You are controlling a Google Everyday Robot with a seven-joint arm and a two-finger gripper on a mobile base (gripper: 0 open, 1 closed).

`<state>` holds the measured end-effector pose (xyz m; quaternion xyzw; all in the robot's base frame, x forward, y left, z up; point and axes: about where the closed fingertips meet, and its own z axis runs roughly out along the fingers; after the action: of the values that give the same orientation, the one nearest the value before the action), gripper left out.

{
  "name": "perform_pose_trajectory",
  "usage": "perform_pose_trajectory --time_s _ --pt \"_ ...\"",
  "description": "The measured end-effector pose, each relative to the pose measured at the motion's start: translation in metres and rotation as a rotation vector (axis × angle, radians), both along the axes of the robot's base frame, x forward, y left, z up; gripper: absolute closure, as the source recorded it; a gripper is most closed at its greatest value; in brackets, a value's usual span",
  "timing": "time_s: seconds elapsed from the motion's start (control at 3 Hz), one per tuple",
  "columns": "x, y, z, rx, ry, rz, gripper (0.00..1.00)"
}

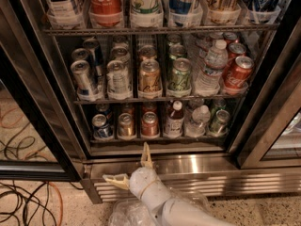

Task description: Pick pepsi can from bottom shelf of fridge

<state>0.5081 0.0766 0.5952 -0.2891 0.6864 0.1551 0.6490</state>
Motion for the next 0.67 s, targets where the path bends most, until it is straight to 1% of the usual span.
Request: perform_pose_trajectory --time_s 0.33,0.67 --pt "-0.006 0.019 -0.01 0.052 -0.021 -0.052 0.0" --pt "0.002 0.007 -0.018 0.052 -0.007 -0.113 0.0"
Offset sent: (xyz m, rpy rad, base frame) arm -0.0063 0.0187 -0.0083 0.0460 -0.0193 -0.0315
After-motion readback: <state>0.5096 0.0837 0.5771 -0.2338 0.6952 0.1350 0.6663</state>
